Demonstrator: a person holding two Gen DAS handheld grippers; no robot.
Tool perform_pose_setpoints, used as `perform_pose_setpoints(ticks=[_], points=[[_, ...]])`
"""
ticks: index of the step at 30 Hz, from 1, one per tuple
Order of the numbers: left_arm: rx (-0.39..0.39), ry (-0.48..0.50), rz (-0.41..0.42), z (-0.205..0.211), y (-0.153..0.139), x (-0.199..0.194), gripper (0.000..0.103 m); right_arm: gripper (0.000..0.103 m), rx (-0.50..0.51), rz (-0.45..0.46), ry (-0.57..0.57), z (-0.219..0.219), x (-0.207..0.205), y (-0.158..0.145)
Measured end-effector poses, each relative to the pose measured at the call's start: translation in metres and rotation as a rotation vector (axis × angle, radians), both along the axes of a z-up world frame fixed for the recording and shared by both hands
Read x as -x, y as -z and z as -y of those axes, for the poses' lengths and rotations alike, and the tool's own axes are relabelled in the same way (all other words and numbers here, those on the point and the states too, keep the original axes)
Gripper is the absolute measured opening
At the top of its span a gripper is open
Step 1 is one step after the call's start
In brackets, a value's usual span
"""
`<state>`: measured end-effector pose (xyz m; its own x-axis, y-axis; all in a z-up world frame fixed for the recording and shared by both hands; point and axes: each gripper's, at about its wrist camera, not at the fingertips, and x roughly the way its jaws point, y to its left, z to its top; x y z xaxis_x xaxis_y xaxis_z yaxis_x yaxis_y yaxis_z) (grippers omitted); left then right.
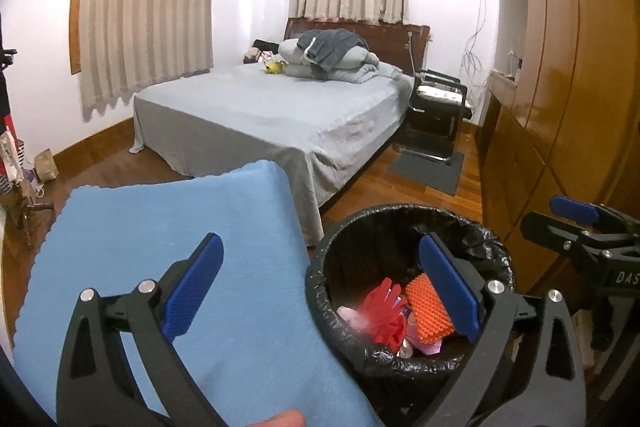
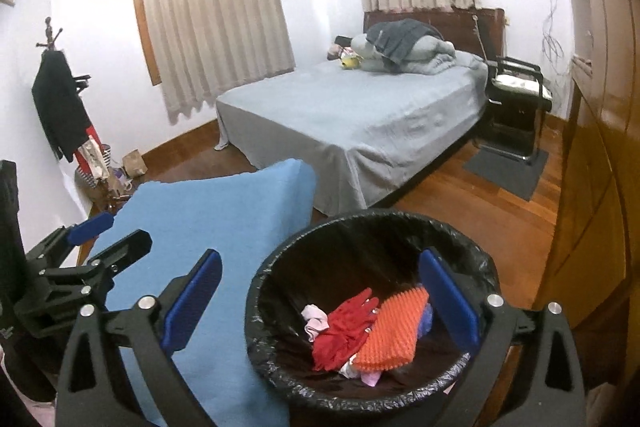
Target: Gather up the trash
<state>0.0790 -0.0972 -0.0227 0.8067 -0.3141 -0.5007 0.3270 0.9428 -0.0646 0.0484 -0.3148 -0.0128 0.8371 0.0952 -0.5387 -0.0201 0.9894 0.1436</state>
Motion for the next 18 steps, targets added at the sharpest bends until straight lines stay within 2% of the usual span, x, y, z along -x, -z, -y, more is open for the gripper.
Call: perform_pose_setpoints(ticks=[7,18], points=[[0.01,-0.024,0.032,-0.01,-0.016,0.012,0.096,0.097,0.018,0.022,-0.026,-0.011,0.006,-0.008],[0.008,-0.034,0.058,-0.014,-0.024,0.025,0.096,0.097,0.014,0.035,-0.032,-0.016,0.013,-0.01]])
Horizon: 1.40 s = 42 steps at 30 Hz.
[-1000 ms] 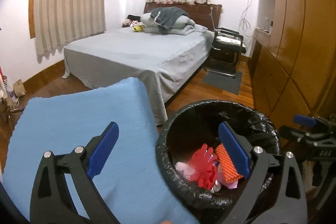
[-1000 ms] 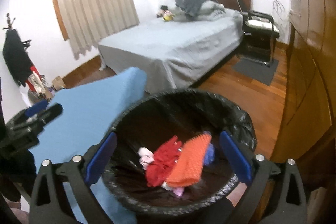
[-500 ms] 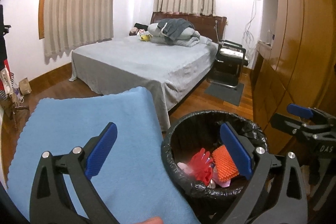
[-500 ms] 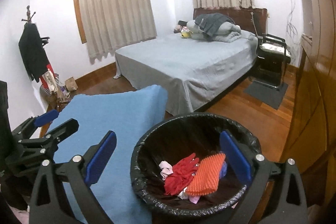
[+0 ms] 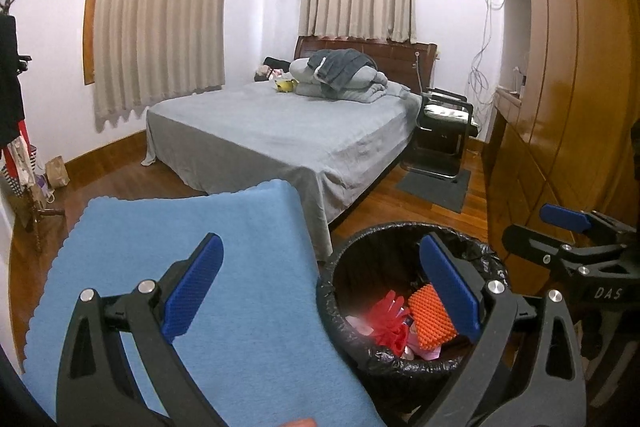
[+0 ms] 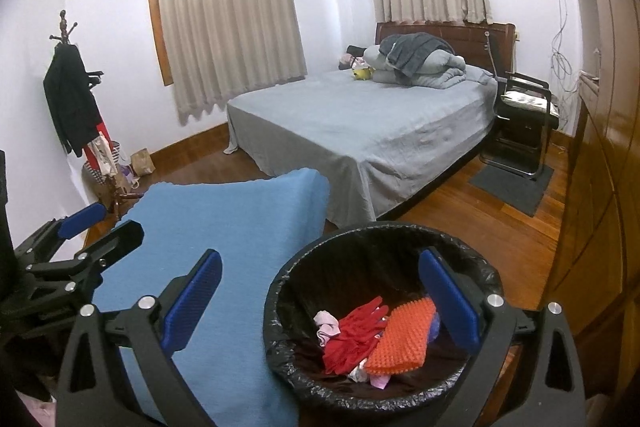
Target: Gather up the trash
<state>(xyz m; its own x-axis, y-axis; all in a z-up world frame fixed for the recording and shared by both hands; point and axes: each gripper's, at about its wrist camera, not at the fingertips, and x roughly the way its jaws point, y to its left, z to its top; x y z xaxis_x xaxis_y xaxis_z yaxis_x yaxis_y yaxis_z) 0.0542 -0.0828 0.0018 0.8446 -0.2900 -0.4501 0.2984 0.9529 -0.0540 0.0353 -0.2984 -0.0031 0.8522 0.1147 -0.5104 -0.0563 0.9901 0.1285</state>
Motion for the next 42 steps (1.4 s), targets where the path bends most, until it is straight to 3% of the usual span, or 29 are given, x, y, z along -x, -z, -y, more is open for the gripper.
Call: perform_pose_setpoints(ticks=[42], points=[[-0.001,-0.007,0.008,-0.0032,-0.0033,0.0043,0.096,0.097,-0.003,-0.005,-0.001,-0.0029,-0.0013,0.0006]])
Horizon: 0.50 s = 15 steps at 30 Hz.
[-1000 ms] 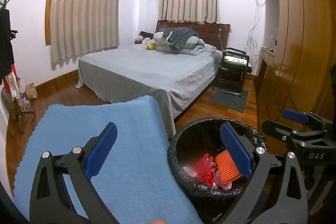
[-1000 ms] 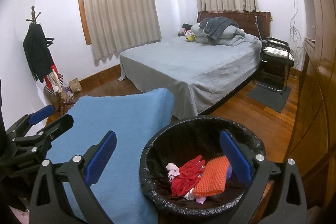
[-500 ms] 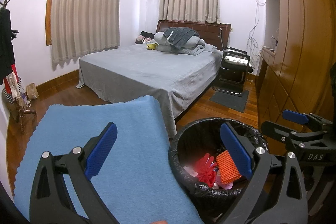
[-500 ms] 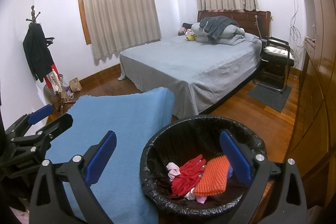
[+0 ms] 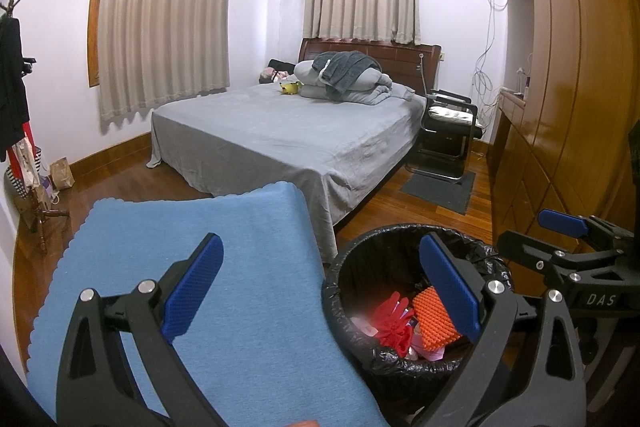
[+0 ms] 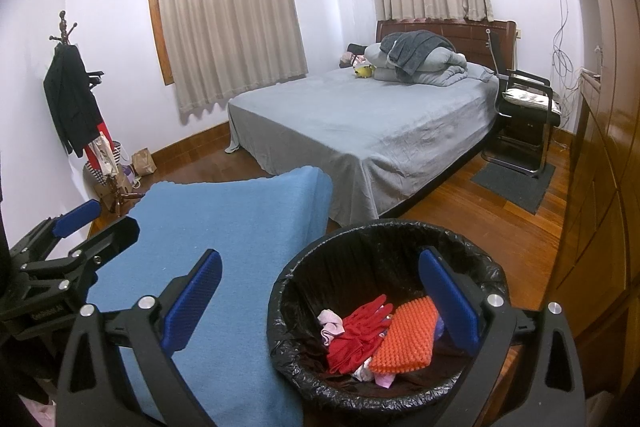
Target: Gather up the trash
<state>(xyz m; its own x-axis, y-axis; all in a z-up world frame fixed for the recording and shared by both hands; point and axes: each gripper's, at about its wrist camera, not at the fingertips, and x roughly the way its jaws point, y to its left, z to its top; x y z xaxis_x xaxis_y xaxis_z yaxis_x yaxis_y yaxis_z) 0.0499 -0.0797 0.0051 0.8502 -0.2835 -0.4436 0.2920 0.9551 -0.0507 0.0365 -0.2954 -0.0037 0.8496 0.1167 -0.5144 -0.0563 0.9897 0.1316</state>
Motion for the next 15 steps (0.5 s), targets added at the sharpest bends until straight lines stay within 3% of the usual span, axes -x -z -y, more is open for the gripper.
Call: perform_pose_setpoints(ticks=[15], points=[[-0.001,-0.002,-0.001,0.0012,-0.0005,-0.0009,0.096,0.097,0.0,0.0,0.0,0.0004,-0.0001,-0.0008]])
